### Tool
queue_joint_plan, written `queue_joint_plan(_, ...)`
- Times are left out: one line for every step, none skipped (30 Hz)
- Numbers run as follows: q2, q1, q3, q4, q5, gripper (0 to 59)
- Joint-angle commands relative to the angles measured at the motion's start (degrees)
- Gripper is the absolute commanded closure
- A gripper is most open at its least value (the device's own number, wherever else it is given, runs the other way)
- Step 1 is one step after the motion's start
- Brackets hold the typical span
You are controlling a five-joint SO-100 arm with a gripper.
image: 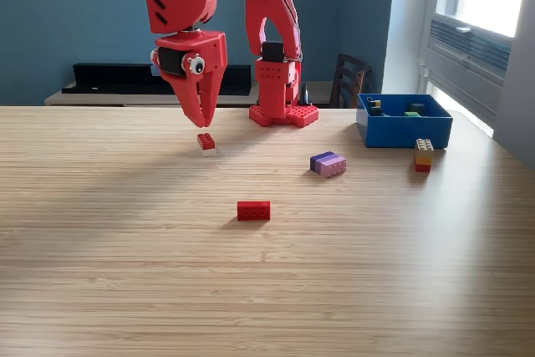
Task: Grasp a lego block and put it in the bin.
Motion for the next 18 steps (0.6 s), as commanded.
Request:
queue_joint_plan(7.0,2.7,-1.7,-1.0,1.8,58.3)
queue_joint_plan(7.2,3.3,-1.2,-1.1,2.0,58.3)
queue_joint_plan(7.2,3.7,-1.0,-1.1,2.2,58.3)
queue_joint_plan(7.2,4.2,-0.9,-1.1,2.2,58.2)
queue_joint_plan(7.2,4.7,-0.9,-1.1,2.2,58.2)
queue_joint_plan(7.3,5.1,-0.6,-1.1,2.2,58.1)
queue_joint_plan(7.3,5.4,0.2,-1.2,2.0,58.1)
queue_joint_plan(7.3,5.7,1.1,-1.5,1.8,58.1)
queue_joint_plan(7.3,6.0,2.2,-1.5,1.7,58.0)
queue_joint_plan(7.3,6.2,3.0,-1.5,1.5,58.0)
queue_joint_plan(7.4,6.2,3.9,-1.5,1.4,58.0)
queue_joint_plan(7.6,6.4,4.1,-1.5,1.2,58.0)
queue_joint_plan(7.6,6.6,4.1,-1.2,1.0,58.0)
queue_joint_plan(8.1,6.6,4.5,-1.2,0.7,58.0)
queue_joint_plan(9.1,6.6,5.4,-1.5,0.5,58.0)
queue_joint_plan(10.4,6.6,6.5,-1.6,0.2,58.0)
queue_joint_plan(12.0,6.6,7.7,-1.8,-0.1,57.2)
queue_joint_plan(13.5,6.7,8.8,-1.9,-0.5,56.0)
